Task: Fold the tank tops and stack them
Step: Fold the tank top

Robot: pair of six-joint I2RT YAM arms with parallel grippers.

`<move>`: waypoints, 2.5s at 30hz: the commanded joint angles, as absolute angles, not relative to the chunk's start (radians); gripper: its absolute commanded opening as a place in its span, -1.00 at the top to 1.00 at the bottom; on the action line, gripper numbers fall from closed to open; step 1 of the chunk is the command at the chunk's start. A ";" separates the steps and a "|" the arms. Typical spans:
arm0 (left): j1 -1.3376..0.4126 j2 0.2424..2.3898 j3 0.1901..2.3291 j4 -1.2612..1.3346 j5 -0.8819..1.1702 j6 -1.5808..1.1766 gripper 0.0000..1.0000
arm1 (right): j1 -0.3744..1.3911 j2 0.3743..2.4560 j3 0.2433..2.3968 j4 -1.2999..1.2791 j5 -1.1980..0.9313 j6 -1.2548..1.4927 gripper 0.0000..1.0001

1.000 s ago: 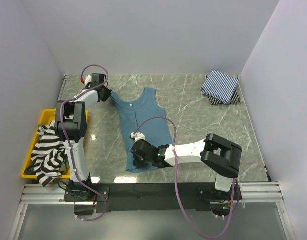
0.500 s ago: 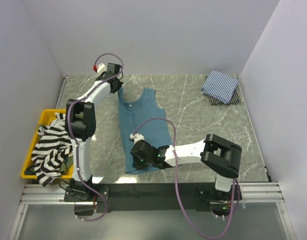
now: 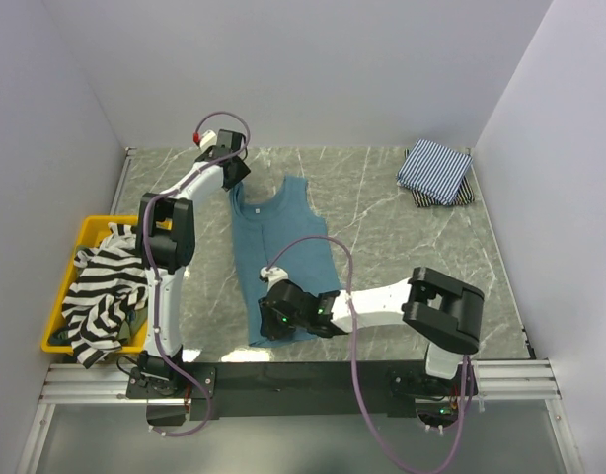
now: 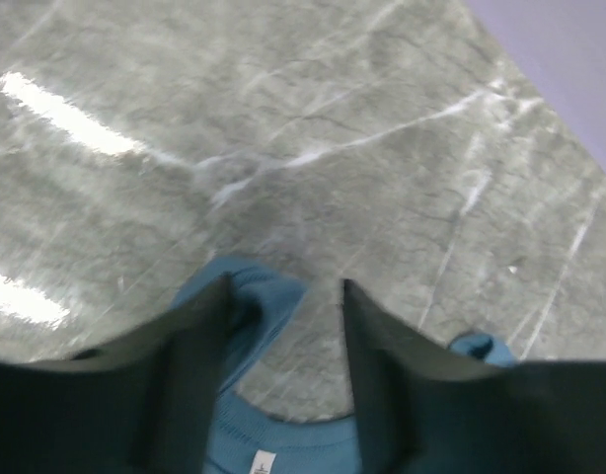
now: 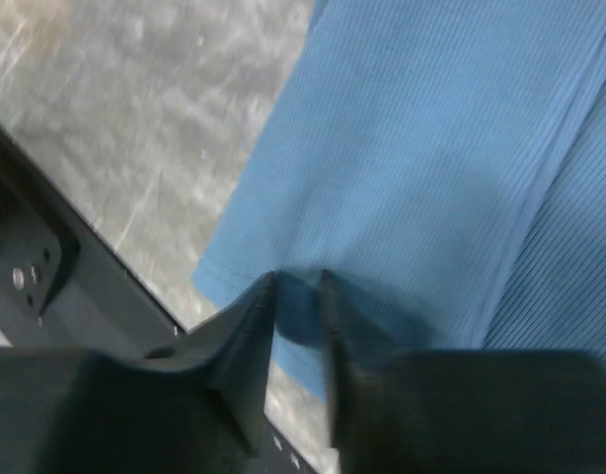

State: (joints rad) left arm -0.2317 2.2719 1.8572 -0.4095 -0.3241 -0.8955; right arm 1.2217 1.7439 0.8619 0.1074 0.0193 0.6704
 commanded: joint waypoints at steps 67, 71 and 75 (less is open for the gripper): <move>-1.233 1.674 0.950 -0.137 -0.318 -1.144 0.26 | 0.362 2.059 1.358 -0.123 -0.299 0.465 0.64; -1.246 1.664 0.940 -0.031 -0.290 -1.088 0.15 | 0.356 2.063 1.339 -0.112 -0.298 0.482 0.76; -1.265 1.690 0.965 0.053 -0.247 -1.028 0.08 | 0.338 2.043 1.292 -0.074 -0.331 0.500 0.87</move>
